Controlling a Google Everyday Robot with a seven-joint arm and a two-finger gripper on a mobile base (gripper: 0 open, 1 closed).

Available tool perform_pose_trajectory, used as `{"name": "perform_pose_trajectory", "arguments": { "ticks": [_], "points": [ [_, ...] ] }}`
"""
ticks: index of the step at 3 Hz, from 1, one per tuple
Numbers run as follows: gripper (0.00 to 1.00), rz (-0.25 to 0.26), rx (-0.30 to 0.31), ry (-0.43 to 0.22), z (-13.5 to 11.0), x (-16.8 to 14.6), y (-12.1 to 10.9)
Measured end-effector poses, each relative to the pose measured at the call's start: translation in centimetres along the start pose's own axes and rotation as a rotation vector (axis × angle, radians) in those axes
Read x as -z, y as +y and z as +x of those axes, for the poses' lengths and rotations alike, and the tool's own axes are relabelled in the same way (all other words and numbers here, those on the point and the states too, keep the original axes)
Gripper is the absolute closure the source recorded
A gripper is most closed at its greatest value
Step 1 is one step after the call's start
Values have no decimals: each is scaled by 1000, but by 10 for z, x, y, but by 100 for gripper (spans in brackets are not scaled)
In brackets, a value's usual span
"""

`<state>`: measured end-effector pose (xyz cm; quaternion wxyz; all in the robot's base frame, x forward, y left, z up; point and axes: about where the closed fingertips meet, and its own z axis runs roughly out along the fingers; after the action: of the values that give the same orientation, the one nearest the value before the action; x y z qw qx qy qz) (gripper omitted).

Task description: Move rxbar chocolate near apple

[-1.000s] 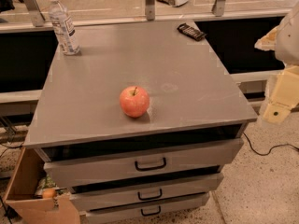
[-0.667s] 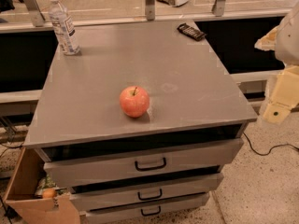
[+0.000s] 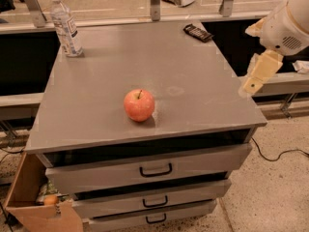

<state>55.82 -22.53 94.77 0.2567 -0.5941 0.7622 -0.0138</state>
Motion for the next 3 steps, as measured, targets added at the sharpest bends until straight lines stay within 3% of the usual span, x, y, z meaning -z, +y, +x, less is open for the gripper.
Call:
{"name": "perform_pose_trajectory", "arguments": {
  "ticks": [1,3],
  "points": [
    [0,68,-41,-108,-5,-41,-67],
    [0,205,-236,-302,-22,-108,-182]
  ]
}}
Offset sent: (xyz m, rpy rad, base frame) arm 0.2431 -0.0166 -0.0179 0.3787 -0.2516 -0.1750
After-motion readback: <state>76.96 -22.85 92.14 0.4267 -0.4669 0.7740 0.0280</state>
